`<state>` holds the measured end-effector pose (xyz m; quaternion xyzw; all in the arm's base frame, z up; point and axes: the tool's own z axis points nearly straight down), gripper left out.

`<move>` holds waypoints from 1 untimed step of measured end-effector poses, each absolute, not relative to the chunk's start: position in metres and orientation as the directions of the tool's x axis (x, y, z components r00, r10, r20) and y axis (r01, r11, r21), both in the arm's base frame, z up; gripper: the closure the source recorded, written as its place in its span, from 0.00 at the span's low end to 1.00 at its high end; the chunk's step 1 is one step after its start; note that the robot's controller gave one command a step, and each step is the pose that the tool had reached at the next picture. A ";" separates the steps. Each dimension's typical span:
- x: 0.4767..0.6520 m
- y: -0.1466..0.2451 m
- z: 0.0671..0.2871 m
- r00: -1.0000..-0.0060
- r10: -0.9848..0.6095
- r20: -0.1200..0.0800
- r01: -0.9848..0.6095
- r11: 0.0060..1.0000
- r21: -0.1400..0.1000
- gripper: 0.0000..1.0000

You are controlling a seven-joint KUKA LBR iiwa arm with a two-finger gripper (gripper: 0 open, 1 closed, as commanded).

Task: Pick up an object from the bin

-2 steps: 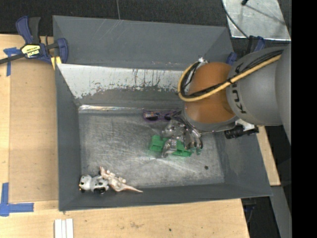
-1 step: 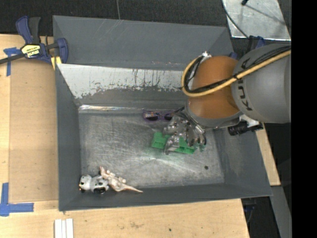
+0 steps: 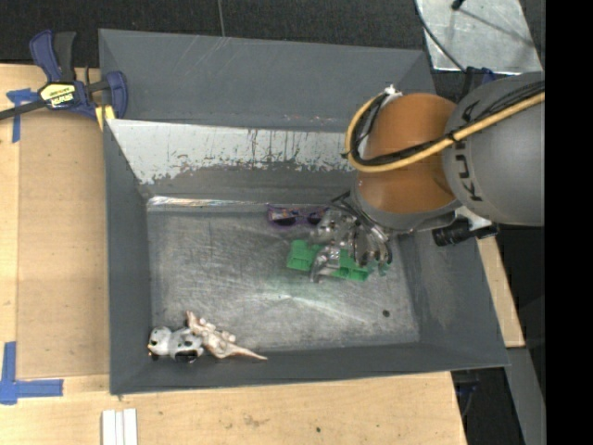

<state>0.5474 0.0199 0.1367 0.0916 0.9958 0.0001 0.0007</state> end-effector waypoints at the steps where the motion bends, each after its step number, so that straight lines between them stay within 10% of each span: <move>1: 0.549 0.020 0.149 -0.983 0.182 -0.007 0.182 0.983 0.002 1.00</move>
Offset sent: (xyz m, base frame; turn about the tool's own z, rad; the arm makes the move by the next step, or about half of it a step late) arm -0.0001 0.0000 0.0084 0.0000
